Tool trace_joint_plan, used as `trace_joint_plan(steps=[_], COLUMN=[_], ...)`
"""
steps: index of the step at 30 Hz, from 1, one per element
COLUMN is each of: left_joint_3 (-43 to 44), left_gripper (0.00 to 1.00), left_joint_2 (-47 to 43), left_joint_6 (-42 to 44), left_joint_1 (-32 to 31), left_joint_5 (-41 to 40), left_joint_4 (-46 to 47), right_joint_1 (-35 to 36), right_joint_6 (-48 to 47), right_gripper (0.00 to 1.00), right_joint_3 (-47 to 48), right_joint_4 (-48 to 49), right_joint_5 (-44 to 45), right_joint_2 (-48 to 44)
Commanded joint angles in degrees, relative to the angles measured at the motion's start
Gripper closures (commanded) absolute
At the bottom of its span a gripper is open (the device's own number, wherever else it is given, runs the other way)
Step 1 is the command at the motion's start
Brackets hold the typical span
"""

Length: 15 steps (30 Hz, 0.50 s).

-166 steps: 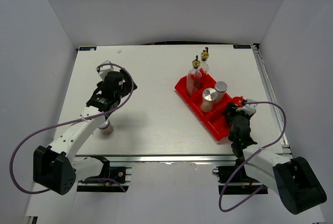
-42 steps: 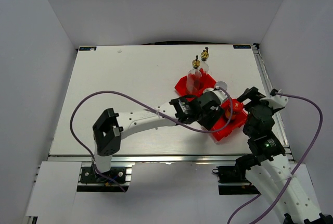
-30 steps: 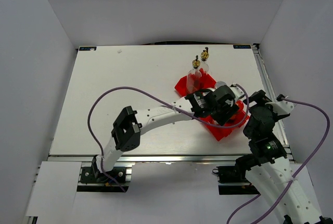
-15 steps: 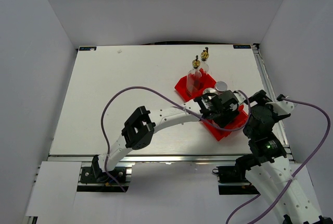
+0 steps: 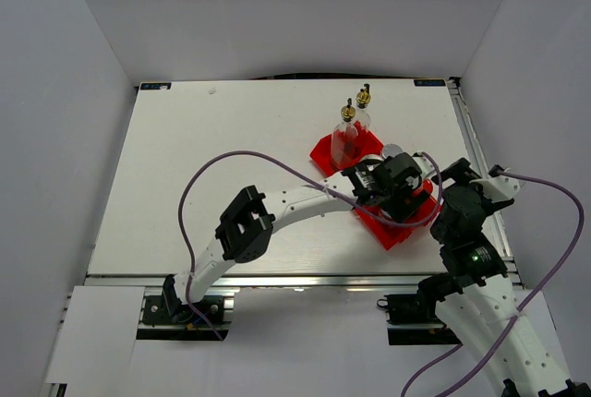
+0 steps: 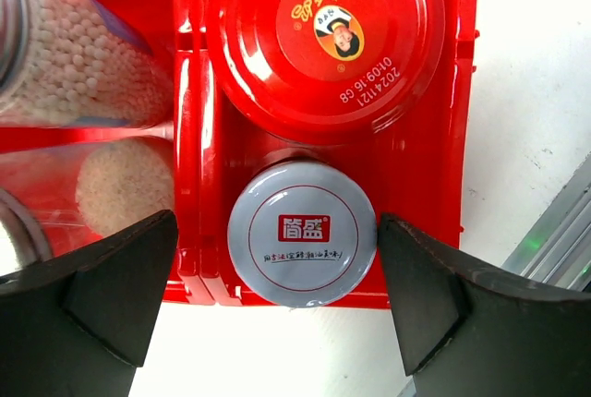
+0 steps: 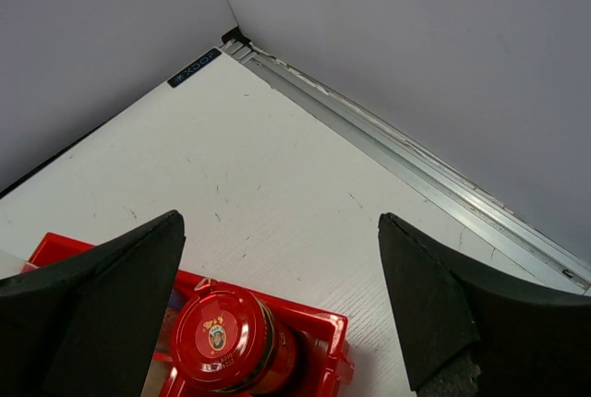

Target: Organize the condiment bottles

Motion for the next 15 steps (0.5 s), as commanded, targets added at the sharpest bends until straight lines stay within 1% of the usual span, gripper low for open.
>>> trace_joint_plan(steps=[1, 6, 8, 11, 12, 14, 15], left_joint_3=[2.3, 1.9, 1.8, -1.4, -5.5, -12.3, -20.1], left_gripper=[0.02, 0.02, 0.02, 0.02, 0.02, 0.02, 0.02], left_joint_2=[-5.5, -10.8, -12.7, -18.6, -23.3, -29.1, -35.4], left_joint_6=[1.3, 1.4, 1.1, 0.1, -1.0, -2.8, -5.6], left_joint_1=[0.3, 0.2, 0.2, 0.2, 0.4, 1.7, 3.2], left_joint_5=[-1.4, -1.8, -3.7, -7.4, -11.5, -17.3, -21.0], left_joint_4=[0.3, -1.4, -3.3, -4.5, -4.1, -1.1, 1.2], right_joint_1=[-0.1, -0.1, -0.2, -0.7, -1.1, -3.3, -4.6], right_joint_6=[-0.8, 0.7, 1.4, 2.1, 2.5, 3.9, 4.3], right_gripper=[0.11, 0.11, 0.11, 0.11, 0.11, 0.11, 0.1], right_joint_3=[1.6, 1.8, 2.5, 4.1, 4.5, 6.3, 6.8], right_joint_4=[2.2, 1.0, 0.1, -1.9, -2.6, -5.2, -6.6], right_joint_5=[0.0, 1.0, 2.3, 2.4, 2.5, 1.8, -0.7], right_joint_2=[0.8, 1.1, 2.4, 5.7, 6.6, 9.3, 10.7])
